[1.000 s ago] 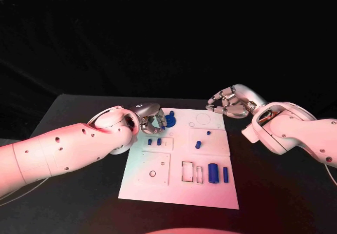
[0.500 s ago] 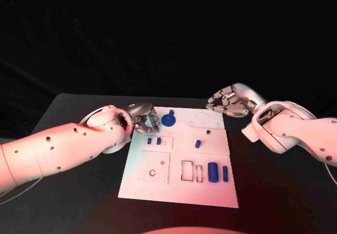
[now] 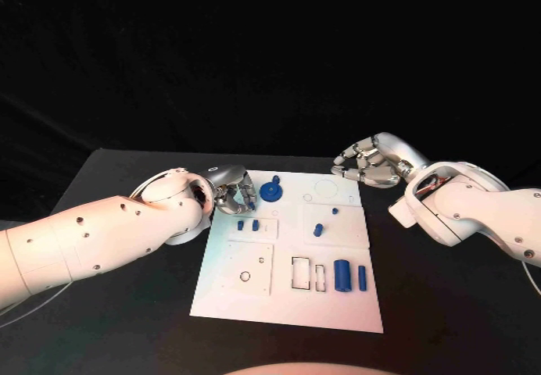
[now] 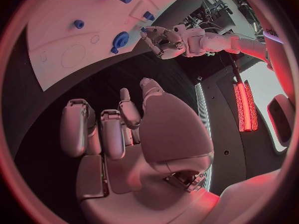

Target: Assemble the parts on the task board

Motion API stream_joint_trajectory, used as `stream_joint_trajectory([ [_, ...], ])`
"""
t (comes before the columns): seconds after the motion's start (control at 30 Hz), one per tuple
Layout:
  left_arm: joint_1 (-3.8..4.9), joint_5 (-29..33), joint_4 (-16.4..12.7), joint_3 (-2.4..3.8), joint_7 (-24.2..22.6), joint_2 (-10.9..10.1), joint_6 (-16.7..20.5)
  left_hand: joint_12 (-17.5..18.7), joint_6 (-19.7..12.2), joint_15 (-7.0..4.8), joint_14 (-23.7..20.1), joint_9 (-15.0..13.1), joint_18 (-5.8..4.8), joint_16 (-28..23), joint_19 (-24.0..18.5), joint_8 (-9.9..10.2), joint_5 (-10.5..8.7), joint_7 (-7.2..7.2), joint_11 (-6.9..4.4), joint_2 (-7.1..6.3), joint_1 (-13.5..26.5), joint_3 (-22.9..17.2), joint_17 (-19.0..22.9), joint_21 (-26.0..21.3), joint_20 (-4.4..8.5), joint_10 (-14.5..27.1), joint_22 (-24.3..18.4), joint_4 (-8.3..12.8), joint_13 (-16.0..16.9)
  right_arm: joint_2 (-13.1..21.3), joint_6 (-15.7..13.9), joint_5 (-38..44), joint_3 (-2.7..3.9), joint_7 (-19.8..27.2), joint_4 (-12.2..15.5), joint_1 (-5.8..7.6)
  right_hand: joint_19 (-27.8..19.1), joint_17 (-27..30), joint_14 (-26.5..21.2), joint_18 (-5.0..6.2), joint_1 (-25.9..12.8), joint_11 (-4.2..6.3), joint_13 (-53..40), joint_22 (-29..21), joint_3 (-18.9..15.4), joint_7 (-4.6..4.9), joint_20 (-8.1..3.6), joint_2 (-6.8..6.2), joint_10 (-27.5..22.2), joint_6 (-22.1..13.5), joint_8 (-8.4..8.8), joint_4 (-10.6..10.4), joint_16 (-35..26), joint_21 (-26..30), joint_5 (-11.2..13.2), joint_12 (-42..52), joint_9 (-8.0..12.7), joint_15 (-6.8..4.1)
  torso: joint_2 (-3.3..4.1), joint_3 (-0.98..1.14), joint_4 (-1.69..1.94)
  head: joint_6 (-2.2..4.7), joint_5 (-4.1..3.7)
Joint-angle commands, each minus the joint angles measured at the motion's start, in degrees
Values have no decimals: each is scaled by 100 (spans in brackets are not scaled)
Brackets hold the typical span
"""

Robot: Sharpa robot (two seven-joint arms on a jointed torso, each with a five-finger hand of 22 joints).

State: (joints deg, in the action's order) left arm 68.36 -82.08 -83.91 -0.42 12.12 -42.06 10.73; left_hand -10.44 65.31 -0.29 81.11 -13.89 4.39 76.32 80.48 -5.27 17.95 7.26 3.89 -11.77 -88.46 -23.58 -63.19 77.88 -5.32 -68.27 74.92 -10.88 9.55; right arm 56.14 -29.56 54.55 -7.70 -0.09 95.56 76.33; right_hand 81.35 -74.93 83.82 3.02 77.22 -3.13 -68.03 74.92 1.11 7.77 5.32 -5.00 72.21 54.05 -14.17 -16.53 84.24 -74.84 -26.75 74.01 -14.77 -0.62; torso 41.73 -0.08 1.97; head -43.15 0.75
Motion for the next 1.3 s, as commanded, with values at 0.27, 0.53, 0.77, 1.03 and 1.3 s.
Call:
stream_joint_trajectory([
  [0.27, -1, 17, 120, -4, -1, 96, -146, 17, 27, 3, 35, -5, -92, -2, 34, 8, -35, 0, -11, -11, 56, -40, -2, 28, 5, -34, 552, -7, -5, -3, 5, 44, 0, 45, 13, -3, -27, -627, 398, 67, -24, 6, -9, 638, -19, -8, -7, 21, -22, -9, -29, 16, -25, 34, -32, -7, -5, -38, 2, -2, 0, -1, -3],
  [0.53, -6, 12, 161, -19, 19, 133, -221, 20, 29, 2, 36, -4, -91, -2, 32, 9, -37, -1, -12, -13, 60, -41, -2, 25, 5, -38, 549, -6, -4, 3, 7, 44, 0, 42, 16, -3, -27, -627, 398, 67, -24, 6, -9, 638, -19, -8, -7, 21, -22, -9, -29, 16, -25, 34, -32, -7, -5, -38, 0, -2, -2, -17, -9],
  [0.77, -12, 10, 127, -25, 31, 136, -285, 20, 30, 2, 36, -4, -91, -2, 31, 10, -37, -2, -13, -13, 60, -41, -1, 24, 5, -38, 549, -6, -4, 5, 6, 44, 0, 43, 16, -3, -27, -627, 398, 67, -24, 6, -9, 638, -19, -8, -7, 21, -22, -9, -29, 16, -25, 34, -32, -7, -5, -38, -6, -1, 3, -20, -9],
  [1.03, -18, 10, 123, -28, 48, 127, -338, 23, 32, 1, 34, -3, -90, -5, 29, 10, -38, -3, -14, -12, 62, -42, 7, 22, 5, -41, 547, -5, -4, 9, 2, 44, 0, 43, 16, -3, -27, -627, 398, 67, -24, 6, -9, 638, -19, -8, -7, 21, -22, -9, -29, 16, -25, 34, -32, -7, -5, -38, -3, 0, 1, -17, -3],
  [1.3, -21, 10, 139, -29, 65, 133, -333, 41, 32, -1, 42, 4, -89, 6, 27, 21, -43, -1, -13, -9, 77, -48, -12, 19, 7, -48, 546, -1, -4, 9, 0, 44, 0, 43, 17, -3, -27, -627, 398, 67, -24, 6, -9, 638, -19, -8, -7, 21, -22, -9, -29, 16, -25, 34, -32, -7, -5, -38, -1, -1, 0, -13, -4],
])
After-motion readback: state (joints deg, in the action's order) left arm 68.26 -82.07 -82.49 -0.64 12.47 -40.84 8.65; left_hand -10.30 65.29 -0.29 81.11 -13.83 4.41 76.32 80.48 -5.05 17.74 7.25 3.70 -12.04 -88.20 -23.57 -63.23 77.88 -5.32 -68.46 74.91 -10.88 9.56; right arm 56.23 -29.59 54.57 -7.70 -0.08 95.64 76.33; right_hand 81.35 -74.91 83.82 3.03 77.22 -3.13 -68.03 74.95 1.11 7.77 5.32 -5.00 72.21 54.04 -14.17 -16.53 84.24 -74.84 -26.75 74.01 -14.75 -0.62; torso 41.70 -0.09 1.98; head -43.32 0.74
